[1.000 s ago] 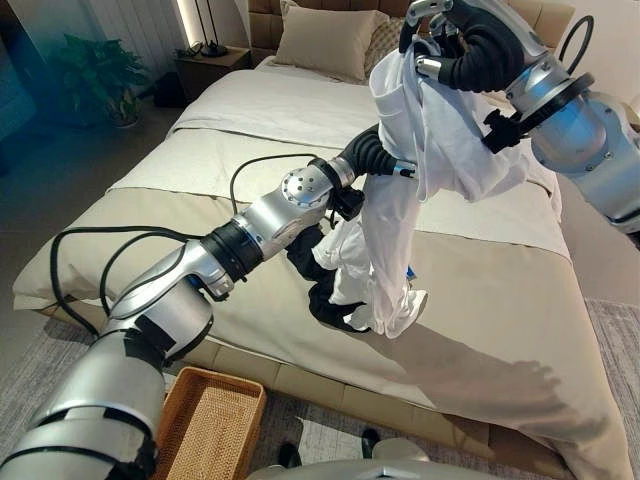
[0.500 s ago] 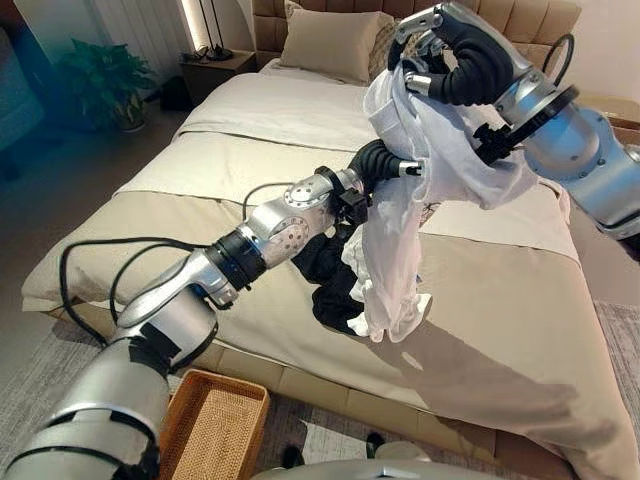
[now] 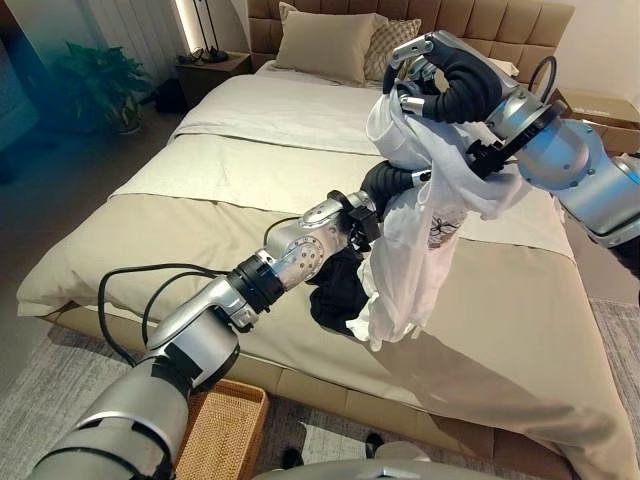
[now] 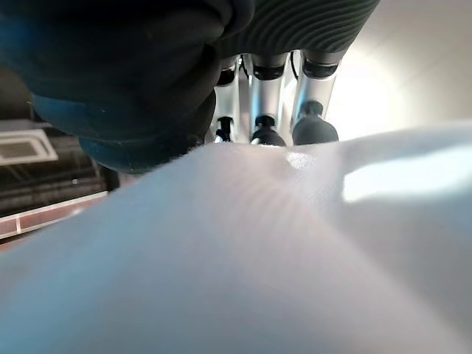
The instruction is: Pick up clothes into the bucket
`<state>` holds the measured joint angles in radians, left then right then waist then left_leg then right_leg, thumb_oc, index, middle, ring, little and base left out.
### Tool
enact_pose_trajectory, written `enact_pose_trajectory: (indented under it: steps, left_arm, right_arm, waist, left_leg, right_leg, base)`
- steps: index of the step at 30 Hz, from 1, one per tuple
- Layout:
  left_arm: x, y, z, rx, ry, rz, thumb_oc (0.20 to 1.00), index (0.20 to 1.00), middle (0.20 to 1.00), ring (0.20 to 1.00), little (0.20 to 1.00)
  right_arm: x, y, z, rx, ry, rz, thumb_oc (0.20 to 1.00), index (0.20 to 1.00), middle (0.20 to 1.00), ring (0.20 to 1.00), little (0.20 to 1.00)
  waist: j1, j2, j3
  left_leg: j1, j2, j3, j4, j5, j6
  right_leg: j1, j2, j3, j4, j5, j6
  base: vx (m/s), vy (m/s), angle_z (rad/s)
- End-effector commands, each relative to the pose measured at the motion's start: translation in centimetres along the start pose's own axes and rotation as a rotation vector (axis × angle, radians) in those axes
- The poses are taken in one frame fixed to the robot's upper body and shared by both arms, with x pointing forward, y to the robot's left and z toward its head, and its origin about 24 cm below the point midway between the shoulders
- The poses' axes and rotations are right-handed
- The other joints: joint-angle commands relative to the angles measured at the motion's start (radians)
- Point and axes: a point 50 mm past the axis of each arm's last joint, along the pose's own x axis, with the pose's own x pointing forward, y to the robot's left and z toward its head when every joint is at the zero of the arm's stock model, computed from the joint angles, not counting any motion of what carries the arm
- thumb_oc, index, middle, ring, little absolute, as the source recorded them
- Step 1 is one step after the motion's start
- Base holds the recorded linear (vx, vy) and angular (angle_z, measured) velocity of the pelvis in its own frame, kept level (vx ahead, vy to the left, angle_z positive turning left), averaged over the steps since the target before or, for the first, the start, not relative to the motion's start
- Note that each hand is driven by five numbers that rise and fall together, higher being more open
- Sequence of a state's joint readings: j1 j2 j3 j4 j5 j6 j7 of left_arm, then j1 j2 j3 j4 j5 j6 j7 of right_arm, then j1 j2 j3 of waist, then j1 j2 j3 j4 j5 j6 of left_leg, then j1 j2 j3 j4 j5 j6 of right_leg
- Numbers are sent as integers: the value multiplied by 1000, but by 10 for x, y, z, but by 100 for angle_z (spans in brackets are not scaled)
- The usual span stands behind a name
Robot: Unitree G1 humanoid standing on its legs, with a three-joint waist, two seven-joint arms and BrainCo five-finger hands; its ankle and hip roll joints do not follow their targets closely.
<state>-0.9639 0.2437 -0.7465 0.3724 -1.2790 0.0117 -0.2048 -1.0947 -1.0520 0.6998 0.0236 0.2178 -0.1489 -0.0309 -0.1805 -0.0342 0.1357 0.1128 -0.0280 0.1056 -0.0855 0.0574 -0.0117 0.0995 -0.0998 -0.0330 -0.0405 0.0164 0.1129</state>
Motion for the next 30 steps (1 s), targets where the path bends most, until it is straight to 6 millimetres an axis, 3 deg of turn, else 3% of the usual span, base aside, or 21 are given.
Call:
enact_pose_trajectory:
  steps: [1, 9, 10, 11, 12, 15, 16, 17, 18, 19, 21, 25, 27, 29, 30]
  left_arm:
    - [10, -10, 10, -48, -112, -55, 200, 200, 200, 200, 200]
    - [3, 0, 17, 5, -138, 1, 200, 200, 200, 200, 200]
    - [3, 0, 17, 6, -137, 1, 200, 200, 200, 200, 200]
    - [-2, 6, 25, 69, -151, 31, 200, 200, 200, 200, 200]
    - [-2, 6, 25, 69, -150, 31, 200, 200, 200, 200, 200]
    - [-18, 22, 55, 362, -144, 129, 200, 200, 200, 200, 200]
    - [-18, 21, 54, 364, -141, 129, 200, 200, 200, 200, 200]
    - [-24, 25, 72, 508, -122, 164, 200, 200, 200, 200, 200]
    - [-24, 25, 71, 508, -121, 164, 200, 200, 200, 200, 200]
    - [-32, 25, 98, 744, -100, 195, 200, 200, 200, 200, 200]
    - [-39, 24, 122, 960, -82, 218, 200, 200, 200, 200, 200]
    - [-51, 5, 183, 1526, -143, 315, 200, 200, 200, 200, 200]
    - [-57, -9, 206, 1725, -190, 339, 200, 200, 200, 200, 200]
    - [-67, -18, 223, 1895, -243, 394, 200, 200, 200, 200, 200]
    - [-67, -17, 223, 1894, -242, 394, 200, 200, 200, 200, 200]
  right_arm:
    - [9, -28, 11, 49, -83, -165, 200, 200, 200, 200, 200]
    - [9, -25, 10, 108, -91, -206, 200, 200, 200, 200, 200]
    - [8, -25, 10, 108, -91, -207, 313, 313, 313, 313, 313]
    - [5, -25, 6, 148, -82, -242, 1000, 1000, 1000, 1000, 1000]
    - [5, -25, 6, 148, -81, -243, 1000, 1000, 1000, 1000, 1000]
    - [-12, -25, -9, 293, -36, -364, 1000, 1000, 1000, 1000, 1000]
    - [-13, -25, -10, 295, -35, -367, 1000, 1000, 1000, 1000, 1000]
    - [-24, -26, -17, 368, -12, -430, 1000, 1000, 1000, 1000, 1000]
    - [-24, -26, -17, 368, -11, -431, 1000, 1000, 1000, 1000, 1000]
    - [-42, -29, -30, 455, 27, -524, 1000, 1000, 1000, 1000, 1000]
    - [-59, -26, -44, 552, 78, -611, 1000, 1000, 1000, 1000, 1000]
    - [-107, 8, -77, 807, 216, -781, 1000, 1000, 1000, 1000, 1000]
    - [-129, 28, -88, 907, 289, -830, 1000, 1000, 1000, 1000, 1000]
    - [-156, 61, -99, 1064, 377, -907, 1000, 1000, 1000, 1000, 1000]
    - [-157, 61, -99, 1065, 377, -907, 1000, 1000, 1000, 1000, 1000]
  waist:
    - [13, -36, -60]
    - [27, -29, -58]
    - [27, -30, -58]
    - [32, -27, -56]
    - [32, -27, -56]
    - [45, -8, -49]
    - [46, -12, -49]
    - [53, -4, -44]
    - [54, -5, -44]
    - [62, 7, -39]
    - [67, 22, -38]
    - [86, 39, -30]
    - [92, 49, -32]
    - [98, 53, -28]
    - [97, 53, -28]
  left_leg:
    - [-9, 1, -34, 81, -110, -8]
    - [-12, -1, -38, 99, -119, -1]
    - [-12, -1, -39, 99, -119, -1]
    - [-15, -3, -43, 103, -120, 0]
    - [-15, -3, -43, 103, -120, 0]
    - [-20, -9, -55, 114, -121, 2]
    - [-20, -9, -56, 116, -122, 2]
    - [-24, -12, -62, 124, -124, 3]
    - [-24, -12, -63, 125, -124, 3]
    - [-29, -15, -69, 133, -125, 4]
    - [-33, -16, -74, 137, -125, 4]
    - [-45, -22, -89, 152, -122, 2]
    - [-45, -23, -95, 151, -128, 0]
    - [-48, -24, -102, 155, -128, -2]
    - [-48, -24, -102, 155, -128, -2]
  right_leg:
    - [-86, -35, -15, 104, 9, 52]
    - [-85, -34, -3, 111, 5, 51]
    - [-85, -34, -4, 111, 5, 51]
    - [-86, -34, -3, 114, 2, 50]
    - [-86, -34, -3, 114, 2, 50]
    - [-82, -37, -12, 119, 0, 49]
    - [-81, -37, -13, 119, -1, 49]
    - [-78, -40, -19, 121, -4, 49]
    - [-78, -40, -20, 121, -4, 49]
    - [-74, -42, -29, 123, -7, 50]
    - [-73, -43, -35, 122, -11, 50]
    - [-66, -49, -56, 124, -16, 49]
    - [-61, -50, -65, 122, -26, 51]
    - [-56, -53, -75, 122, -32, 52]
    - [-56, -53, -76, 122, -32, 52]
  base:
    - [0, 0, 0]
    - [0, 0, 0]
    - [0, 0, 0]
    - [0, 0, 0]
    - [0, 0, 0]
    - [0, 0, 0]
    - [0, 0, 0]
    - [0, 0, 0]
    - [3, -15, 4]
    - [5, -12, 7]
    - [14, -14, 9]
    - [4, -21, 17]
    - [26, -22, 22]
    - [7, -23, 16]
    - [7, -24, 13]
